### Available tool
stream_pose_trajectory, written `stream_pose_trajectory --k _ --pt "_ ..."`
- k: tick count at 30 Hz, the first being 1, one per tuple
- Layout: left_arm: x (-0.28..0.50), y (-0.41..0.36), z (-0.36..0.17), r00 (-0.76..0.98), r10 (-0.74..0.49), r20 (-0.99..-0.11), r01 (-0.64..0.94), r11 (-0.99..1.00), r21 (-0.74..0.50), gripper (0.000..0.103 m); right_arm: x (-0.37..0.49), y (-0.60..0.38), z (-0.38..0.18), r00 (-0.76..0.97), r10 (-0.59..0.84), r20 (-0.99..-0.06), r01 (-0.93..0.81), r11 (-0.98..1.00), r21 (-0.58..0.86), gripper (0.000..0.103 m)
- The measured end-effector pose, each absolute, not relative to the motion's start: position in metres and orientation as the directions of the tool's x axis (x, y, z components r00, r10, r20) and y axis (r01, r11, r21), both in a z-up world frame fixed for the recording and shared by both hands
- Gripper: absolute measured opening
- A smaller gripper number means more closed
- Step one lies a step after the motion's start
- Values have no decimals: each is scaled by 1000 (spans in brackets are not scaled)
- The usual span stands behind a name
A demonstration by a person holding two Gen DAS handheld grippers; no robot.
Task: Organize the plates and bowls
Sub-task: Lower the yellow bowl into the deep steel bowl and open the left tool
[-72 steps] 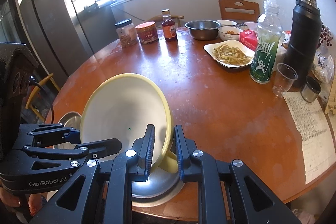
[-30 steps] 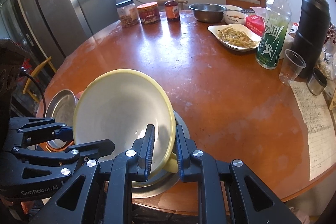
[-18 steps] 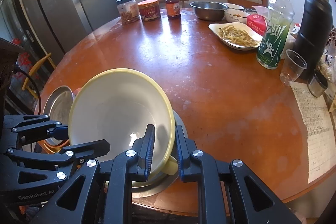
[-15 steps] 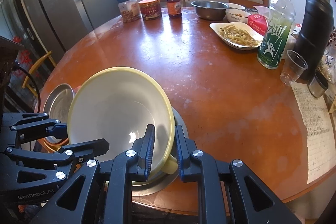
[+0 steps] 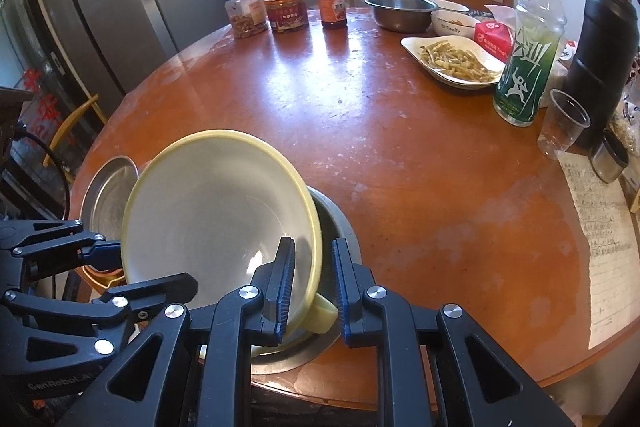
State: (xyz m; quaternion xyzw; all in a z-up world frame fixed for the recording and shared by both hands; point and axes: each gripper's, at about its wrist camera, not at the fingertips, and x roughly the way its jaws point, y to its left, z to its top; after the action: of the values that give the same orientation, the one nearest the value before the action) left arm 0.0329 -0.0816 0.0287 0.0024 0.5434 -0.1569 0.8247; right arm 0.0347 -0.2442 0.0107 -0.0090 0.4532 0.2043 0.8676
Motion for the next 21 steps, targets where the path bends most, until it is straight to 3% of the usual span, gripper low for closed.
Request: stream_pose_trajectory --k 21 --pt "35 -72 39 382 -297 -875 258 944 -207 49 42 -244 14 510 347 -787 -349 920 179 23"
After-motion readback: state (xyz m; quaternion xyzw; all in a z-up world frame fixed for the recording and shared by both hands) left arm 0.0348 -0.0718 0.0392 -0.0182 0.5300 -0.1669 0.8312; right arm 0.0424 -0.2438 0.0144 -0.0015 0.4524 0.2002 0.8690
